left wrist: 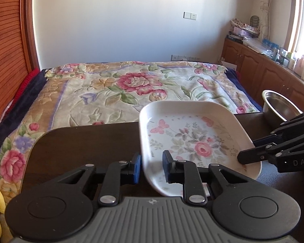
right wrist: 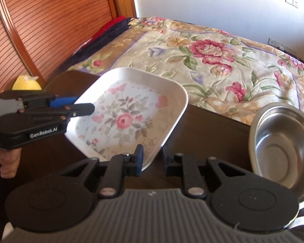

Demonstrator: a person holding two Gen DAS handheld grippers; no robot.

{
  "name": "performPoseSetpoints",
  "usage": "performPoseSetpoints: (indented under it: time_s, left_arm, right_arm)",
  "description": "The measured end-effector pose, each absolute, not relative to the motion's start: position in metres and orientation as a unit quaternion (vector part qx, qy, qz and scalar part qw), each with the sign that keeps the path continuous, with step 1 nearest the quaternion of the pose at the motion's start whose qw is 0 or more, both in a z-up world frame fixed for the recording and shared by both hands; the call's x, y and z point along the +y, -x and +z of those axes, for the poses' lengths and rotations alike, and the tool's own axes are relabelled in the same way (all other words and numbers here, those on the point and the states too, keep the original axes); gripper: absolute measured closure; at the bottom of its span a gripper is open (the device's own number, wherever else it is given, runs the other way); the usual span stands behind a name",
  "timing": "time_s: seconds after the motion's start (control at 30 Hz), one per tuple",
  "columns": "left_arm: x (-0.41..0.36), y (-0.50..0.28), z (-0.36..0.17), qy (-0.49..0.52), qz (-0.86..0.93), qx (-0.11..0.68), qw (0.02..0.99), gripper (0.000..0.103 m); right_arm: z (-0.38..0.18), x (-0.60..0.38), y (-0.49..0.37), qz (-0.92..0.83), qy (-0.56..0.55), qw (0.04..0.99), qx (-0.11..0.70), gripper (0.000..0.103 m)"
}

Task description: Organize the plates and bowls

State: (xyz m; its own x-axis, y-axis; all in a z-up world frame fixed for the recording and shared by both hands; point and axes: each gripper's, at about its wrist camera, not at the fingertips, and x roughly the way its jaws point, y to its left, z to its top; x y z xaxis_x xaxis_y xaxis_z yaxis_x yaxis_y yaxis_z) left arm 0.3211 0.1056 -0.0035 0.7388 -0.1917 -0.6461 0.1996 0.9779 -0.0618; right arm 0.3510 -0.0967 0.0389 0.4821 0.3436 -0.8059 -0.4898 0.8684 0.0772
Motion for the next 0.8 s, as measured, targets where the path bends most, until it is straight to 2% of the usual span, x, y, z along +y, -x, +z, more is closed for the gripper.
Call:
performPoseSetpoints:
  time_s: [0.43, 0.8]
  left_arm:
    - [0.110, -0.302, 0.005, 0.007, -0.110, 0.360, 0.926, 0.079]
    - [0.107, -0.260, 0.032, -0.002, -0.116, 0.339, 0.934, 0.079]
  right_arm:
    - [0.043, -0.103, -0.346, 0.254, 0.064, 0.861, 0.437, 0.087]
    - [0.055, -0.120, -0.323, 0.271, 0.028, 0.868, 0.414, 0.088]
